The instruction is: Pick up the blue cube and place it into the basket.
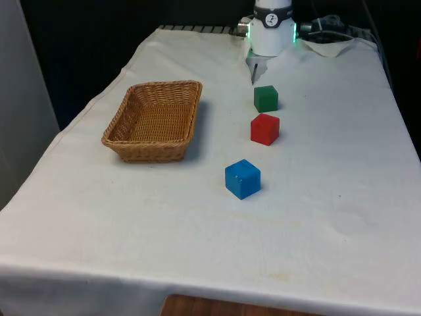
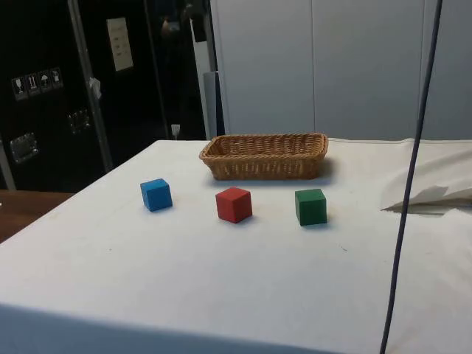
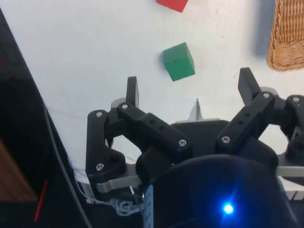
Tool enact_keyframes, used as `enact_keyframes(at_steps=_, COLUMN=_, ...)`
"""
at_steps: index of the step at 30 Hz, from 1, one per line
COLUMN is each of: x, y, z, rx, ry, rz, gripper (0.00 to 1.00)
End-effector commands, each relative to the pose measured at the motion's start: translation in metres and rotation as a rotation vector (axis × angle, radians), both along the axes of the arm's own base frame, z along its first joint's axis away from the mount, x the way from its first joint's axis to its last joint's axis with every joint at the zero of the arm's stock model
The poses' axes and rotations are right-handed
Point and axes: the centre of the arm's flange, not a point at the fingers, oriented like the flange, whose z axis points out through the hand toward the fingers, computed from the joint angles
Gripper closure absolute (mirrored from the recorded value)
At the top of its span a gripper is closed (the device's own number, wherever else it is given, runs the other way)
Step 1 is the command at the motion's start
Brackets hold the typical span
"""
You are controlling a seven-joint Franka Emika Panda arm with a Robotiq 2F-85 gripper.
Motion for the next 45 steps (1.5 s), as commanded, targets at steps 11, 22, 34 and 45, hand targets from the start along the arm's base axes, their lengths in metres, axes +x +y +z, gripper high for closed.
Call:
enact_keyframes(at_steps=11, x=0.030, y=0.019, z=-0.008, rx=-0.032, ry=-0.026, rz=-0.023, gripper=0.00)
enact_keyframes(at_steps=22, x=0.056, y=0.032, z=-0.026, rx=-0.057, ry=-0.045, rz=-0.032, gripper=0.00)
enact_keyframes(at_steps=34, x=0.078, y=0.037, z=-0.055, rx=-0.090, ry=-0.059, rz=-0.030, gripper=0.00)
enact_keyframes(at_steps=45, x=0.085, y=0.035, z=-0.074, rx=-0.111, ry=-0.058, rz=-0.019, gripper=0.00)
